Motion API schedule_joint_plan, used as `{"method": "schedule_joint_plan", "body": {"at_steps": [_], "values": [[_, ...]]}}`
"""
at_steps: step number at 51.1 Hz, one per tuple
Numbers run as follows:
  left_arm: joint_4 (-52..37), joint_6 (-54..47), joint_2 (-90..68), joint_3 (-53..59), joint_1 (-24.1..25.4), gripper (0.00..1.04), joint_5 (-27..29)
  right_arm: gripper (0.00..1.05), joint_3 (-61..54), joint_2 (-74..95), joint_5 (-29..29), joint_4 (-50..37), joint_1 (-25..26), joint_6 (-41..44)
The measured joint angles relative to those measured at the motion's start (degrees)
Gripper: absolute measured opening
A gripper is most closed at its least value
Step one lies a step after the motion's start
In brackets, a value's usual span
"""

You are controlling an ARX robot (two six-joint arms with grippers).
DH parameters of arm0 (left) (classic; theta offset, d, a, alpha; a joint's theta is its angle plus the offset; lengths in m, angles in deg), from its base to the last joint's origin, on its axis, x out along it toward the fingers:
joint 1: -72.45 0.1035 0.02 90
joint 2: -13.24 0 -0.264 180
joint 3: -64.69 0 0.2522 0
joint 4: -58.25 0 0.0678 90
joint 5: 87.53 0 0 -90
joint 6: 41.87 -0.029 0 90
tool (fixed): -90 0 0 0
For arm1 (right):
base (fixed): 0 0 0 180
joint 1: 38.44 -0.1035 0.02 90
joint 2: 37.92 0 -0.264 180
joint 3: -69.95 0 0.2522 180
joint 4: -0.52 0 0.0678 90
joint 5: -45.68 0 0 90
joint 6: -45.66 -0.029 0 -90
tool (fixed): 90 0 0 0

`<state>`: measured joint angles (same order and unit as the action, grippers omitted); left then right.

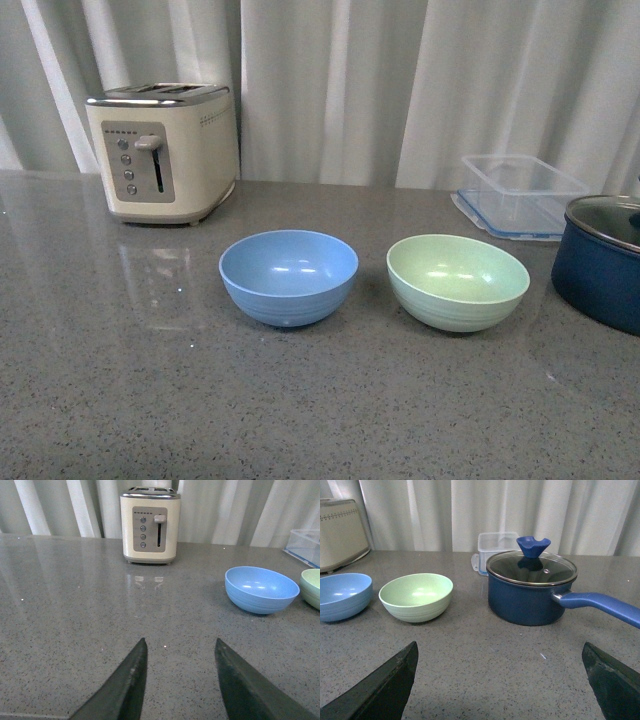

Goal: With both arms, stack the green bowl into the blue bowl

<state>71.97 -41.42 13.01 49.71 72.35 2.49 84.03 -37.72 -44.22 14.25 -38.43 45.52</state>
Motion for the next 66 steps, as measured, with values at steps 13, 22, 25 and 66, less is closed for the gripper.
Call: {"method": "schedule_joint_plan", "body": {"at_steps": [13,22,25,66], "values": [[0.00,0.00,0.04,0.00,0.00,0.89,0.00,0.95,0.00,0.00,0.00,0.00,0.00,0.00],[0.00,-0.13,0.02,0.00,0.00,0.98,0.00,0.95,1.03,2.05,-1.05,1.05,-0.57,1.49],[0.00,-0.15,0.02,0.00,0.00,0.98,0.00,0.95,3.78,6.56,0.17,-0.76,-1.18,2.40],[0.00,-0.15,0.04,0.00,0.00,0.98,0.00,0.95,62.27,92.37,4.11,4.83,-11.52,-9.75]]}}
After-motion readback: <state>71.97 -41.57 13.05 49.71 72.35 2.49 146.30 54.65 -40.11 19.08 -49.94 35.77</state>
